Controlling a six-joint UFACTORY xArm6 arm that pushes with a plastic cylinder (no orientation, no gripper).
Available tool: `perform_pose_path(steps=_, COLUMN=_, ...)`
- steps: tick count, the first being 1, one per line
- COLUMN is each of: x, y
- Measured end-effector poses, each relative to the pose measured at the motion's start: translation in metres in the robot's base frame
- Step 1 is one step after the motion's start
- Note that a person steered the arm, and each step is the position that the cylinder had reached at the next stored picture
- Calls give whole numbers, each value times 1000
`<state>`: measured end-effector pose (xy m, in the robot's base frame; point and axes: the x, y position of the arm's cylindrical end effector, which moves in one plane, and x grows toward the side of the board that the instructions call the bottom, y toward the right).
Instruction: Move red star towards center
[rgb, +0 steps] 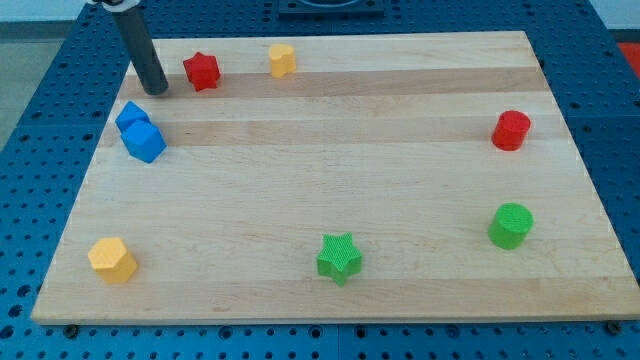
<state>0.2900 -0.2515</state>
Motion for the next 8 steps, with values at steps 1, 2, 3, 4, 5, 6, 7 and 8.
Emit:
perform_pose_path(steps=1, x=-39, y=17)
perform_pose_path(steps=2, x=-34, y=42)
perform_pose_path(steps=3, x=-25, y=43)
perform_pose_path(steps=4, x=2, y=75)
perform_pose_path(steps=5, x=29, y=143)
perform_pose_path(steps=6, x=56, y=207)
perform_pose_path(steps=7, x=83, y=261)
perform_pose_path(steps=8, x=96, y=303)
